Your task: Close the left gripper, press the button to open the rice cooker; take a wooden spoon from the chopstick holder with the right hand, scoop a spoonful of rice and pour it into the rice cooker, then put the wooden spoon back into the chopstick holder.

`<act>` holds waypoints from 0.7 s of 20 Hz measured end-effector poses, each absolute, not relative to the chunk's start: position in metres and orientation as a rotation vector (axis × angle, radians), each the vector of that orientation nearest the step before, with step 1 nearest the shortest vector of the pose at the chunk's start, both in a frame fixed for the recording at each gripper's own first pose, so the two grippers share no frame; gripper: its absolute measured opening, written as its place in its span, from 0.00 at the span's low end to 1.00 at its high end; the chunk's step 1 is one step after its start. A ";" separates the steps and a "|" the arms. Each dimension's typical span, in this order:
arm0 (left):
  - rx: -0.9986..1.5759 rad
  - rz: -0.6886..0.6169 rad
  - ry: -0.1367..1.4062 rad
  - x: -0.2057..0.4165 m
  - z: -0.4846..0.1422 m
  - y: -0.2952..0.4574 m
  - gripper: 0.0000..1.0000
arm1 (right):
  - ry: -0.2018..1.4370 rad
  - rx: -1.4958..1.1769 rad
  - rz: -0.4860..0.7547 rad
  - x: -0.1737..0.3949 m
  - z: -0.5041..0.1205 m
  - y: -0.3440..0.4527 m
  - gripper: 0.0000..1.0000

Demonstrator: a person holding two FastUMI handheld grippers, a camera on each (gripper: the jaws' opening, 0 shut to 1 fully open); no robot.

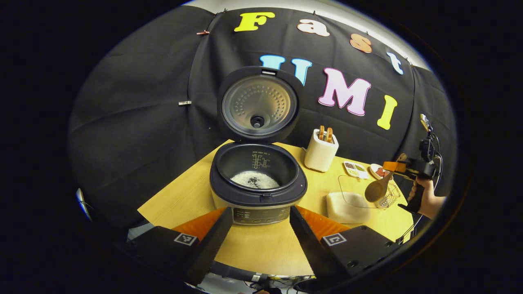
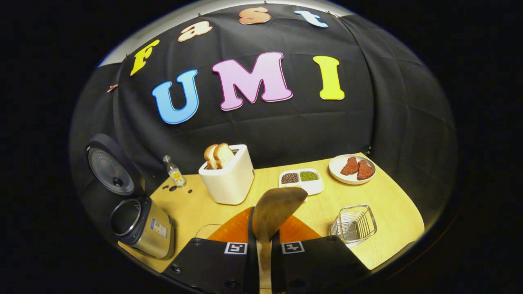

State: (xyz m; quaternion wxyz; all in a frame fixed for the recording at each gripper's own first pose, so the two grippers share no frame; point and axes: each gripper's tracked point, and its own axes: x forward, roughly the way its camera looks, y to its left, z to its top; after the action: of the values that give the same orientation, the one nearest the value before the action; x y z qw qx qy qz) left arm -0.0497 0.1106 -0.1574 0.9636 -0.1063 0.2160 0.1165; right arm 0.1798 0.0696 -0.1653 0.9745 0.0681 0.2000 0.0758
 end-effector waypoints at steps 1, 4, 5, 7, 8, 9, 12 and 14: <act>-0.210 0.233 0.443 -0.049 -0.159 0.113 0.96 | 0.417 0.123 0.148 0.177 -0.176 0.071 0.16; -0.188 0.227 0.453 -0.048 -0.162 0.119 0.96 | 0.473 0.111 0.146 0.165 -0.204 0.081 0.16; -0.184 0.228 0.455 -0.049 -0.164 0.121 0.96 | 0.474 0.108 0.152 0.161 -0.205 0.086 0.16; -0.185 0.227 0.457 -0.050 -0.165 0.123 0.96 | 0.471 0.097 0.162 0.155 -0.206 0.096 0.16; -0.190 0.226 0.459 -0.050 -0.168 0.123 0.96 | 0.483 0.104 0.168 0.151 -0.209 0.103 0.16; -0.196 0.225 0.461 -0.051 -0.169 0.124 0.96 | 0.502 0.134 0.172 0.147 -0.213 0.111 0.16; -0.216 0.237 0.474 -0.053 -0.173 0.131 0.96 | 0.546 0.246 0.153 0.143 -0.216 0.131 0.16; -0.252 0.247 0.466 -0.054 -0.172 0.136 0.96 | 0.565 0.294 0.136 0.144 -0.215 0.140 0.16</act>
State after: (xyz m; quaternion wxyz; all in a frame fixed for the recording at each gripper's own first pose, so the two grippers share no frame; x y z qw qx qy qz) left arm -0.0538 0.1358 -0.1716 0.9576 -0.1243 0.2297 0.1219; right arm 0.1441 0.1404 -0.2152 0.9475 0.1446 0.2774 0.0667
